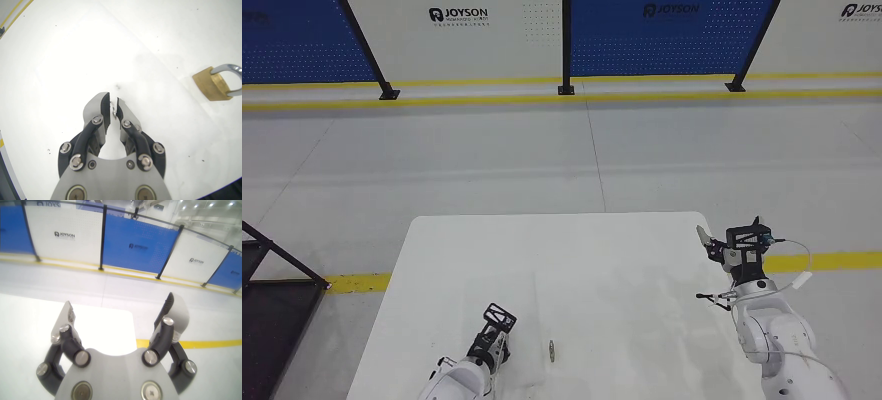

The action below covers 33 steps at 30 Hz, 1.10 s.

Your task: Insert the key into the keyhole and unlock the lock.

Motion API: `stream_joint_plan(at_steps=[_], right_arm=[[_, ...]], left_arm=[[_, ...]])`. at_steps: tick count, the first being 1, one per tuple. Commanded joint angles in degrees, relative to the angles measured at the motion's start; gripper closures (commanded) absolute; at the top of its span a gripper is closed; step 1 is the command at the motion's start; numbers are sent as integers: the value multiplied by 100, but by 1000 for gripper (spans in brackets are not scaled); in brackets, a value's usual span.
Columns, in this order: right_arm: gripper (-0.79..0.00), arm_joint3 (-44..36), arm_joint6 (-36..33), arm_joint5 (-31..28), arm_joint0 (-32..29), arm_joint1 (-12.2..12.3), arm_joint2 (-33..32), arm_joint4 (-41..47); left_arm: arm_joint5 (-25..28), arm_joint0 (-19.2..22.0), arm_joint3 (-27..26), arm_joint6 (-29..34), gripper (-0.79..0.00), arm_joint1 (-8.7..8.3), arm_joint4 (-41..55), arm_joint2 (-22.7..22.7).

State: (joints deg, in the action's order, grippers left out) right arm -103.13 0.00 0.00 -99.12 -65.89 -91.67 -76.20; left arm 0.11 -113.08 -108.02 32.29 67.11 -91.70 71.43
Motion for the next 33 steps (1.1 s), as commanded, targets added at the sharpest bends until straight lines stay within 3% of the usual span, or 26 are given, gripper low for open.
stream_joint_plan(at_steps=[1,9,11,12,17,21,26,29,33], right_arm=[[-785,0,0,0,0,0,0,0],[-785,0,0,0,0,0,0,0],[-785,0,0,0,0,0,0,0],[-785,0,0,0,0,0,0,0],[-785,0,0,0,0,0,0,0],[-785,0,0,0,0,0,0,0],[-785,0,0,0,0,0,0,0],[-785,0,0,0,0,0,0,0],[-785,0,0,0,0,0,0,0]], left_arm=[[7,-10,-4,-14,-194,-2,-2,12],[24,-32,-30,-44,-120,-8,9,60],[23,-42,-42,-56,-74,-10,12,75],[16,-45,-50,-62,-6,-11,14,85],[-19,-128,-187,-195,0,-17,103,170],[66,-419,-529,-458,0,-52,260,413],[342,-1057,-1101,-1467,0,-113,957,1060],[940,-1451,-1238,-2486,0,-152,1719,1575],[2638,-1905,-993,-3915,0,-233,2654,2296]])
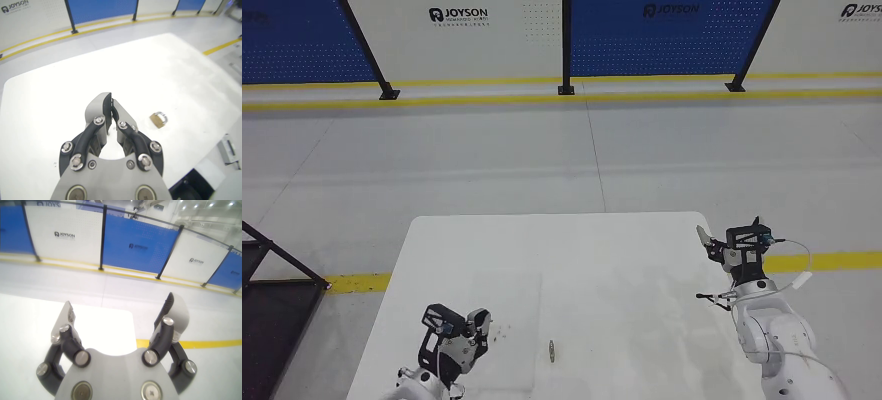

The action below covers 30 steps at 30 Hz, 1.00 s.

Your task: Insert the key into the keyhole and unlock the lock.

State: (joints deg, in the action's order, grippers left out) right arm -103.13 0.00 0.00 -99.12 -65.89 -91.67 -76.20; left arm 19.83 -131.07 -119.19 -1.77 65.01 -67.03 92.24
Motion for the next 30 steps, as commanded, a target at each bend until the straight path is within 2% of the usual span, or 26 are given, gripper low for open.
stream_joint_plan(at_steps=[1,4,7,10,11,14,16,21,27,30], right_arm=[[-785,0,0,0,0,0,0,0],[-785,0,0,0,0,0,0,0],[-785,37,-1,7,-8,-3,-3,33],[-785,115,415,648,-127,-46,77,-320],[-785,58,520,575,-230,-61,214,-319],[-785,-153,786,552,-596,-81,465,-646],[-785,-380,888,294,-936,-87,720,-829],[-785,-693,861,-298,-1571,-70,1227,-1427],[-785,-446,381,-871,-1578,-110,2038,-1653],[-785,-216,242,-890,-1401,-155,2404,-1685]], left_arm=[[1027,-180,253,-840,0,-39,323,381],[2208,-239,632,-1606,0,-97,318,682],[2939,-62,1027,-2421,0,-121,134,741],[3633,215,1472,-3093,0,-140,-5,707],[3817,300,1606,-3283,0,-145,-53,665],[3817,492,1886,-3730,0,-196,-300,476],[3817,569,2026,-3984,0,-251,-450,356],[3817,587,2089,-4061,0,-270,-481,340],[3817,587,2089,-4061,0,-270,-481,340],[3817,587,2089,-4061,0,-270,-481,340]])
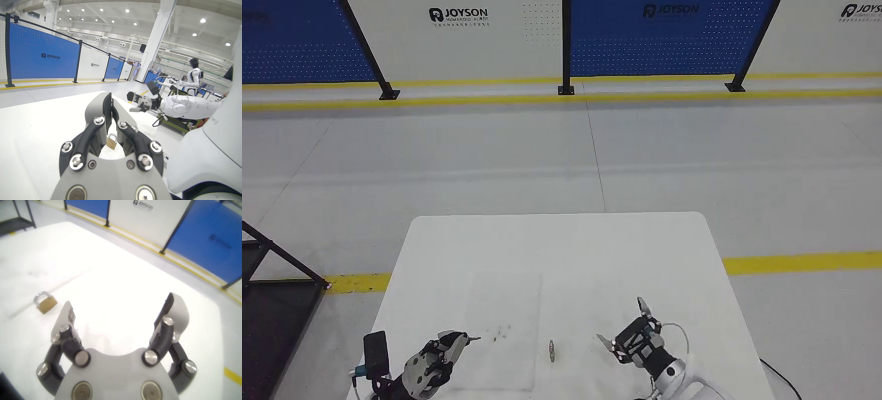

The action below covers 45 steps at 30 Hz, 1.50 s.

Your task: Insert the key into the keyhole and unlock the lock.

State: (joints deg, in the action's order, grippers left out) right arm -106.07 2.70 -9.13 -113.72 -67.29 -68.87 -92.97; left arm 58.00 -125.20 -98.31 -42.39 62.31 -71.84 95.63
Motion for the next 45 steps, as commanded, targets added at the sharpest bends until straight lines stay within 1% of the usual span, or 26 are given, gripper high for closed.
stream_joint_plan(at_steps=[1,4,6,11,14,19,20,22,24,25,26,27,28,29,31,33,40,41,42,43,45], right_arm=[[-785,162,-57,-33,115,-37,275,74],[-785,429,-229,-165,338,-93,606,282],[-785,596,-260,-100,454,-127,825,190],[-785,923,-356,-82,670,-215,1278,347],[-785,1035,-415,-163,779,-256,1463,558],[-785,1216,-361,-22,968,-322,1704,668],[-757,1280,-338,52,1018,-341,1764,674],[-748,1394,-346,112,1128,-382,1867,795],[-720,1504,-339,208,1235,-420,1960,848],[-680,1558,-349,231,1283,-438,2006,888],[-594,1610,-365,245,1332,-455,2050,918],[-548,1659,-372,269,1378,-471,2090,941],[-526,1709,-387,284,1418,-486,2134,965],[-465,1758,-392,310,1458,-501,2174,980],[-425,1856,-404,355,1534,-529,2245,999],[-416,1938,-422,359,1601,-547,2296,1010],[-296,2081,-446,353,1710,-571,2385,1016],[-249,2086,-447,350,1716,-572,2391,1013],[-228,2085,-440,351,1720,-572,2395,1012],[-126,2075,-419,343,1719,-571,2396,1025],[0,2042,-376,338,1707,-565,2388,1044]], left_arm=[[0,0,0,0,0,0,0,0],[0,0,0,0,0,0,0,0],[0,0,0,0,0,0,0,0],[0,0,0,0,0,0,0,0],[0,0,0,0,0,0,0,0],[0,0,0,0,0,0,0,0],[0,0,0,0,0,0,0,0],[0,0,0,0,0,0,0,0],[0,0,0,0,0,0,0,0],[0,0,0,0,0,0,0,0],[0,0,0,0,0,0,0,0],[0,0,0,0,0,0,0,0],[0,0,0,0,0,0,0,0],[0,0,0,0,0,0,0,0],[0,0,0,0,0,0,0,0],[0,0,0,0,0,0,0,0],[0,0,0,0,0,0,0,0],[0,0,0,0,0,0,0,0],[0,0,0,0,0,0,0,0],[0,0,0,0,0,0,0,0],[0,0,0,0,0,0,0,0]])
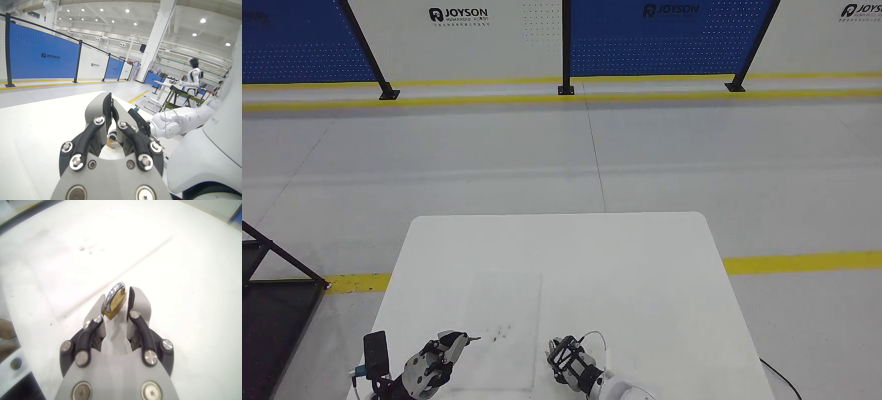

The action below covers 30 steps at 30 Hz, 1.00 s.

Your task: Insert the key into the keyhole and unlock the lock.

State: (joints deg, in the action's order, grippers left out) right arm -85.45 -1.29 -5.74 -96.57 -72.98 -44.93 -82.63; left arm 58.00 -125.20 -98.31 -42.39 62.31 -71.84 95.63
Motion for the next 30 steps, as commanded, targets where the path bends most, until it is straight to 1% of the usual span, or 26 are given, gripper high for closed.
stream_joint_plan(at_steps=[1,7,11,14,16,21,22,30], right_arm=[[0,-61,55,4,-20,7,-15,25],[0,-631,354,-20,-245,97,-288,150],[0,-1256,629,-246,-508,198,-698,583],[0,-1641,640,-615,-681,266,-1036,1221],[0,-1795,537,-933,-724,299,-1279,1901],[0,-1849,335,-1798,-687,354,-1689,3398],[0,-1838,234,-1923,-651,370,-1770,3548],[0,-1838,234,-1923,-651,370,-1770,3548]], left_arm=[[0,0,0,0,0,0,0,0],[0,0,0,0,0,0,0,0],[0,0,0,0,0,0,0,0],[0,0,0,0,0,0,0,0],[0,0,0,0,0,0,0,0],[0,0,0,0,0,0,0,0],[0,0,0,0,0,0,0,0],[0,0,0,0,0,0,0,0]])
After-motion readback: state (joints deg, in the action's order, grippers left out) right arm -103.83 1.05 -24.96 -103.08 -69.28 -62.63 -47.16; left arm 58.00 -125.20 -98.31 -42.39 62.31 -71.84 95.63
